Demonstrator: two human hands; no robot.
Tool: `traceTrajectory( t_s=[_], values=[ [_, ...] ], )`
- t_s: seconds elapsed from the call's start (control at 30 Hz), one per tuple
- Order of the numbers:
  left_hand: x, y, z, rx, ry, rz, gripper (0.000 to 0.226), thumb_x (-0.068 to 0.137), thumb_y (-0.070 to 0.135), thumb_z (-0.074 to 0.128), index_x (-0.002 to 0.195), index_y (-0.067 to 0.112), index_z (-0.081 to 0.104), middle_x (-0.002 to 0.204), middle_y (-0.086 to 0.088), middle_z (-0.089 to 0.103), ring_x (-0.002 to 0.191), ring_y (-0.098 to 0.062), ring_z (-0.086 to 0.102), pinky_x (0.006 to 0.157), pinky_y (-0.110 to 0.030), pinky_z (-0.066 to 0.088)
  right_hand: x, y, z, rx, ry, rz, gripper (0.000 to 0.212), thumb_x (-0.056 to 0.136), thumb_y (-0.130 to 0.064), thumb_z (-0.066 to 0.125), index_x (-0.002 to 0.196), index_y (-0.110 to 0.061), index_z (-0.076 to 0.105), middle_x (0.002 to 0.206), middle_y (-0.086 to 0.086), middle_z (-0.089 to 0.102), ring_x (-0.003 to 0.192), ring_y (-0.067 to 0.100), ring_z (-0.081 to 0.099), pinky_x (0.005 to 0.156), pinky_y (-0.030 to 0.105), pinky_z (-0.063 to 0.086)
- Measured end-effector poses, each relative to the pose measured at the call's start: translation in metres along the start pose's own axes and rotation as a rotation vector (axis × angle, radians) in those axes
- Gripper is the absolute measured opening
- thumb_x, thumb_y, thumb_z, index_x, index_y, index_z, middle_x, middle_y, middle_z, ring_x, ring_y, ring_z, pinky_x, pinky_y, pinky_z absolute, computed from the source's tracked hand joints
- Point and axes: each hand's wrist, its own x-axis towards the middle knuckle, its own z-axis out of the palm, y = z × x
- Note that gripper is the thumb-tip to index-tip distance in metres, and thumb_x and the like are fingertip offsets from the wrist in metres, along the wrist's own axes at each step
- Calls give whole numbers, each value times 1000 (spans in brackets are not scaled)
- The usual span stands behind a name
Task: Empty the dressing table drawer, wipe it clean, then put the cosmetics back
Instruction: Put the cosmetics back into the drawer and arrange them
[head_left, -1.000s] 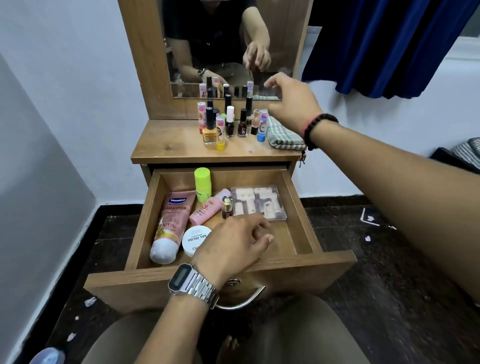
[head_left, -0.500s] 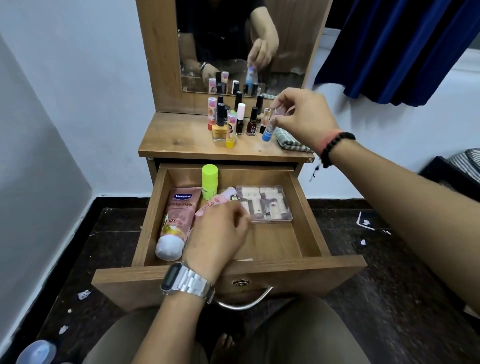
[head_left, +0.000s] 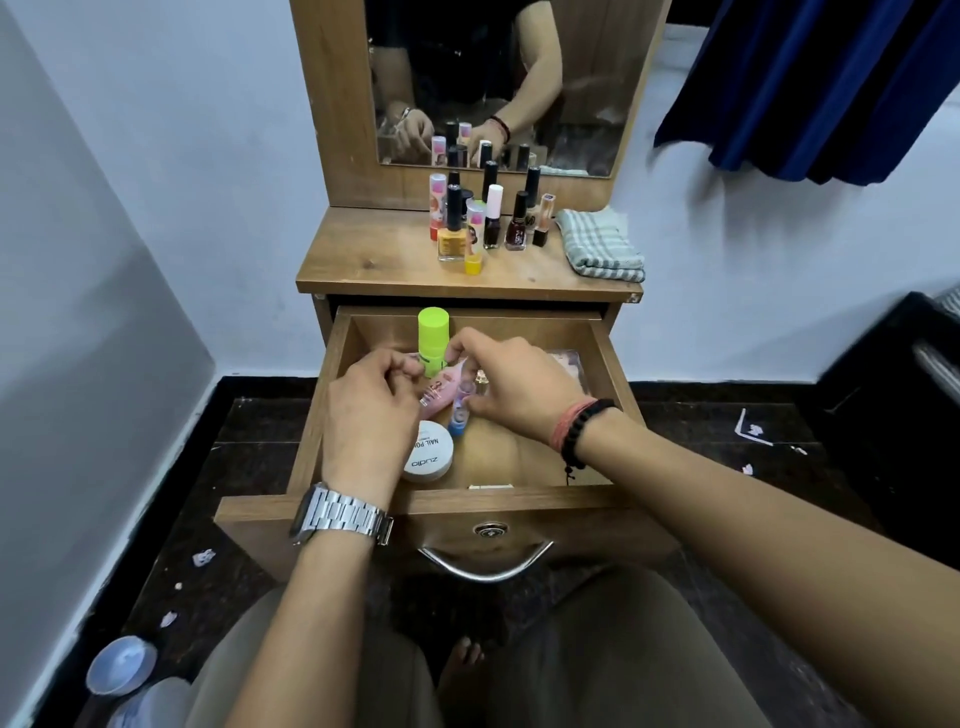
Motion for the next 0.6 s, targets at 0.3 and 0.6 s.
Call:
traceTrajectory(
  t_s=[0.3, 0.6],
  values=[
    [2, -5, 0, -32, -29, 34, 26, 94, 7, 45, 98, 14, 70, 99, 5, 71, 73, -6, 65, 61, -8, 44, 20, -6, 9, 17, -38, 36, 44, 77, -20, 67, 110, -34, 43, 94, -6, 67, 84, 25, 63, 75, 37, 53],
    [3, -7, 1, -21, -38, 42, 24, 94, 9, 47, 91, 20, 67, 92, 5, 71, 69, -6, 63, 61, -20, 46, 17, -9, 4, 21, -55, 9, 46, 78, -15, 66, 114, -34, 44, 98, -11, 67, 87, 22, 63, 73, 34, 51]
  ],
)
